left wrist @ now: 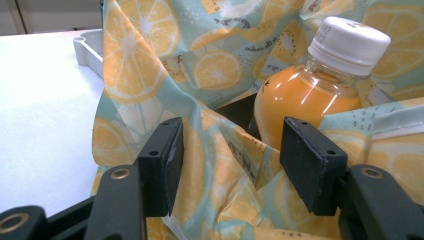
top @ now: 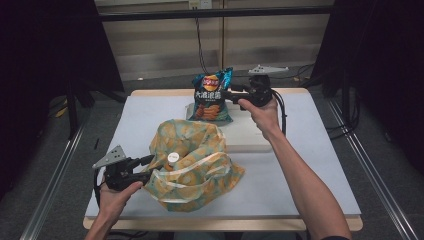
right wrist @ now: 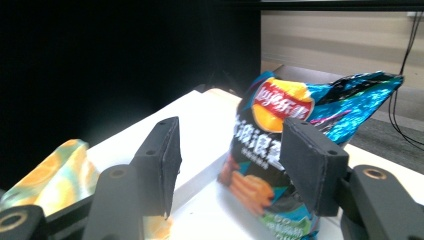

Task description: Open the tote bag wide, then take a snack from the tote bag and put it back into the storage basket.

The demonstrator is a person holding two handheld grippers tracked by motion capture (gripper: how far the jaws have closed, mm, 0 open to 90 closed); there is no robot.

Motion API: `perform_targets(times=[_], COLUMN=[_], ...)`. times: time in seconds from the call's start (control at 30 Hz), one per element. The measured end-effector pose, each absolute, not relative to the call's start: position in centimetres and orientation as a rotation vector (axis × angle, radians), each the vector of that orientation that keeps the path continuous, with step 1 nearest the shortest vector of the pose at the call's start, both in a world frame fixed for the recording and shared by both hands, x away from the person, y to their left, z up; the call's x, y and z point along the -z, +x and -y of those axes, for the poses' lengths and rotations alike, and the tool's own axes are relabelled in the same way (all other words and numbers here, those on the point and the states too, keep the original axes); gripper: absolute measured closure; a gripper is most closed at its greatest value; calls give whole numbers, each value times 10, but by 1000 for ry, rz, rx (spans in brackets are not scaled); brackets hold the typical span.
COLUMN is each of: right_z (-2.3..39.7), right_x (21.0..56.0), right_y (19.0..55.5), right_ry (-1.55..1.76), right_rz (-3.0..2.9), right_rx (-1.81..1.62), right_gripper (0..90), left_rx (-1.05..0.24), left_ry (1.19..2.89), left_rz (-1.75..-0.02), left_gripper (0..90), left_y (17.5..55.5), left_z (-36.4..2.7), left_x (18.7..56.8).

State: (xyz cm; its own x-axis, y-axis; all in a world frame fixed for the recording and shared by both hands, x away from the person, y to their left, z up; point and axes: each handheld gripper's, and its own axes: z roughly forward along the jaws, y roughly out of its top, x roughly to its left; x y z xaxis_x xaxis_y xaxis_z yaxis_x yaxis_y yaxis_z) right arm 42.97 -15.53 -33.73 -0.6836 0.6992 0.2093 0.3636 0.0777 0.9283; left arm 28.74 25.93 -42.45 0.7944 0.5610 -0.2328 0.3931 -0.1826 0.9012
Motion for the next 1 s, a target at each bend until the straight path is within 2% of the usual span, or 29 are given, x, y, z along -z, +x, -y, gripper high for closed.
perform_targets(times=[0.53,1.0], right_z=[153,135], right_x=[344,340], right_y=[366,326], right_ry=[991,897], right_rz=[-2118,-2198], right_rx=[-1733,-1768], right_gripper=[402,370], left_rx=[-187,-198], left_ry=[1790,1754], left_rz=[-737,-735], left_gripper=[427,409], left_y=[285,283], left_z=[-259,-262], left_x=[420,412])
